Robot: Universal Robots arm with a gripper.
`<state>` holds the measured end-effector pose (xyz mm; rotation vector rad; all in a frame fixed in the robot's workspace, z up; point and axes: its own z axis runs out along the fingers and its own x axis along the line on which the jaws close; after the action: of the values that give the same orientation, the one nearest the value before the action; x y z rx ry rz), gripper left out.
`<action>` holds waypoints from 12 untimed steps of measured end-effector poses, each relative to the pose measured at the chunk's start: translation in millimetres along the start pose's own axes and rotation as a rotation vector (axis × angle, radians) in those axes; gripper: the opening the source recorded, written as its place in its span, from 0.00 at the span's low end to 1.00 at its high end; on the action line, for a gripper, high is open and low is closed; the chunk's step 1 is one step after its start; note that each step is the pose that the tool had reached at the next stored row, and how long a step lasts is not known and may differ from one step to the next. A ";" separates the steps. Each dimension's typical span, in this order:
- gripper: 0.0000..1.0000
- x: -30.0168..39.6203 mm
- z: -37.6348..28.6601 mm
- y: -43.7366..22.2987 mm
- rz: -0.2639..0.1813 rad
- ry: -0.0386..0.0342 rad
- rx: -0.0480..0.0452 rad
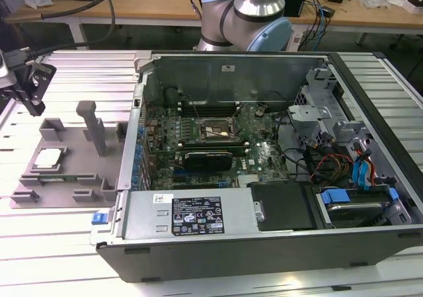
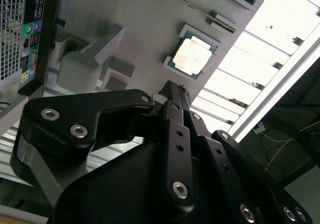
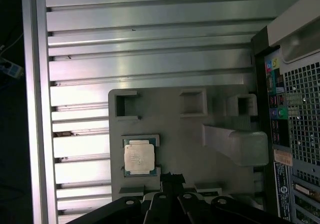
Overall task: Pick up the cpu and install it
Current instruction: 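Pick up the cpu and move it towards the insertion slot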
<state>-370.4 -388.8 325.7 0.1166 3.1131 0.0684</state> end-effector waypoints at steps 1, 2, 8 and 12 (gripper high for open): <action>0.11 0.0 0.0 0.0 0.000 0.0000 0.0000; 0.11 0.0 0.0 0.0 0.000 0.0000 0.0000; 0.11 1.0 0.6 -0.1 0.000 -0.0004 -0.0002; 0.11 9.6 5.3 -0.8 0.000 -0.0065 -0.0007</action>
<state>-379.9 -388.6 320.1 0.1160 3.1066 0.0689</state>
